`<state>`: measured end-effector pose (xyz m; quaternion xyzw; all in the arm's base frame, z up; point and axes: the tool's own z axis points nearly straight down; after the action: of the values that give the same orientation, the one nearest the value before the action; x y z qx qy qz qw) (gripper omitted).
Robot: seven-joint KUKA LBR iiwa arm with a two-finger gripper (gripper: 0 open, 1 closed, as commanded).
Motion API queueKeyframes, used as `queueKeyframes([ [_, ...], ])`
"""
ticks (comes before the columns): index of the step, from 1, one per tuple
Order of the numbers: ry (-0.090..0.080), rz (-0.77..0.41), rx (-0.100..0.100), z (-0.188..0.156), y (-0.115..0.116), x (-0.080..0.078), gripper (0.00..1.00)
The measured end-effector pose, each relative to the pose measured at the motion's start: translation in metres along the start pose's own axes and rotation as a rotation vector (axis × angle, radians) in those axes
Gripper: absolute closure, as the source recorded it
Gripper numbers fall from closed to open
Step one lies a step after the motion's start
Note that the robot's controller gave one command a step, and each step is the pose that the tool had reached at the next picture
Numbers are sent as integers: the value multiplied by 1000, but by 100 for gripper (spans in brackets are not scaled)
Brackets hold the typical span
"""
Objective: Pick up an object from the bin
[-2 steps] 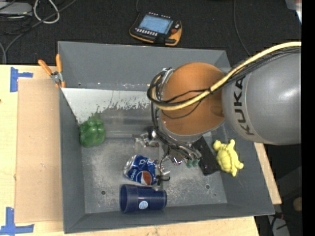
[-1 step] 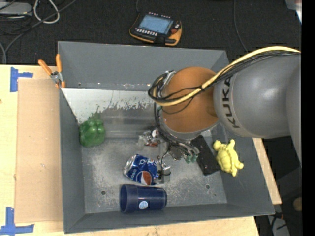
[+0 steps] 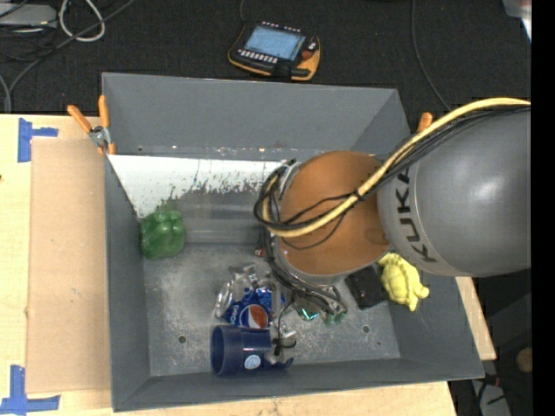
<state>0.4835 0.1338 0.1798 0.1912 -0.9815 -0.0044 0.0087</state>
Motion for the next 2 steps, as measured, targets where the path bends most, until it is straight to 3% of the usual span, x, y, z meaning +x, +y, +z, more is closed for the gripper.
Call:
queueKeyframes([
  [1,-8,-7,0,-11,9,5,0],
  [2,-14,-32,-1,11,-56,-46,0],
])
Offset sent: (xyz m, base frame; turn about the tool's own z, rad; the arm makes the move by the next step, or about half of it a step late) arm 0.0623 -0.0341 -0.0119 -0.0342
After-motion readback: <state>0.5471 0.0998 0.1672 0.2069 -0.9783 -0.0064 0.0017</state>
